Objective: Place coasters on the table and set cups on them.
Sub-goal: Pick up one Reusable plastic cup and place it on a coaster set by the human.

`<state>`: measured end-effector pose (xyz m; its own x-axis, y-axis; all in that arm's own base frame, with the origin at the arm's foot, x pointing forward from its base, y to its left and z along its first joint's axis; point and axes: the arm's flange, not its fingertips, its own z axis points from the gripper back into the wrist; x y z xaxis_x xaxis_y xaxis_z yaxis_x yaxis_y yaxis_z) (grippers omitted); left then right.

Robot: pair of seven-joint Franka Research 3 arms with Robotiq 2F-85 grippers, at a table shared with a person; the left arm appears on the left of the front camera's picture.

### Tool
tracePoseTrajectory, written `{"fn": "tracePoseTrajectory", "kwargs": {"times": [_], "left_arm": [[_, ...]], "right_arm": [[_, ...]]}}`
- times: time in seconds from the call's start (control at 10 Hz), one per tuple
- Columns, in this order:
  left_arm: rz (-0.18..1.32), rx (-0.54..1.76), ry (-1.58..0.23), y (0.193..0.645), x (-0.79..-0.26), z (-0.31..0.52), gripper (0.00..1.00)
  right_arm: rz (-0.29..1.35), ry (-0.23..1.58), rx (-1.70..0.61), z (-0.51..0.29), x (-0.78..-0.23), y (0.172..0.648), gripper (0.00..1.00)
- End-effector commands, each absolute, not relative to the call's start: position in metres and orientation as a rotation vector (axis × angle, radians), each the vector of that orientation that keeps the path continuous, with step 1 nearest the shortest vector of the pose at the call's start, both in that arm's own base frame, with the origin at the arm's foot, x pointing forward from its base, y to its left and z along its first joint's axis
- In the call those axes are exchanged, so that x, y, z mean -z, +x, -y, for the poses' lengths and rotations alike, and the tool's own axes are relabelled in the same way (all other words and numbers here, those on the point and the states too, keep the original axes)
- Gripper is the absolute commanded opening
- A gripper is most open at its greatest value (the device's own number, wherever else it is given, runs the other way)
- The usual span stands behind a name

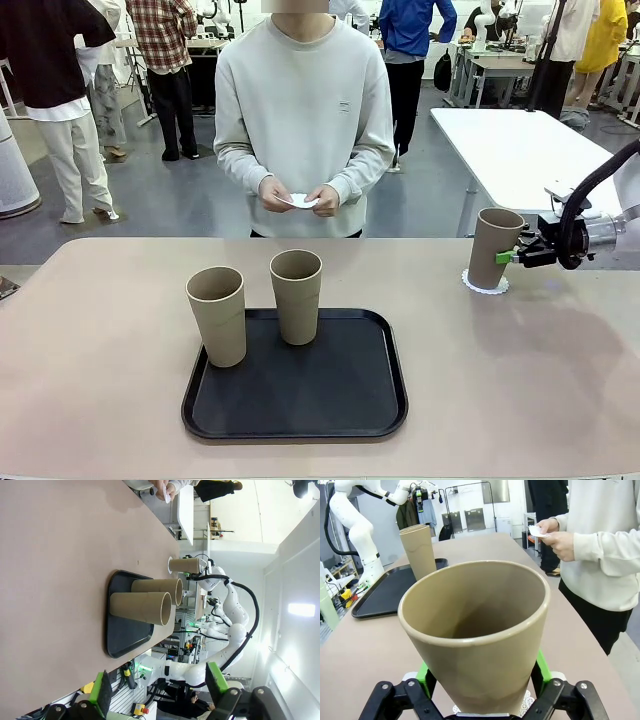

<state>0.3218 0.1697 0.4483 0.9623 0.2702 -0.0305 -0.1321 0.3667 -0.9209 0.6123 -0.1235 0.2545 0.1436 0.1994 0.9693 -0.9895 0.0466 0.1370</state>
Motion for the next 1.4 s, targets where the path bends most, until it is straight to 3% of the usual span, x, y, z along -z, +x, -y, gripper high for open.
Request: {"fn": "tracePoseTrajectory", "kwargs": {"times": [0.0, 0.8, 1.3], "left_arm": [[0.143, -0.255, -1.188, 0.322, -0.45, -0.17, 1.0], [0.143, -0.255, -1.188, 0.322, -0.45, -0.17, 1.0], [0.143, -0.255, -1.188, 0.322, -0.45, -0.17, 1.0]], "right_arm": [[0.917, 1.122, -1.173, 0.127, -0.258, 0.618, 1.0], [0.809, 1.132, -1.197, 0.132, -0.256, 0.618, 1.0], [0.845, 1.058, -1.15, 0.141, -0.25, 0.623, 1.0]]}}
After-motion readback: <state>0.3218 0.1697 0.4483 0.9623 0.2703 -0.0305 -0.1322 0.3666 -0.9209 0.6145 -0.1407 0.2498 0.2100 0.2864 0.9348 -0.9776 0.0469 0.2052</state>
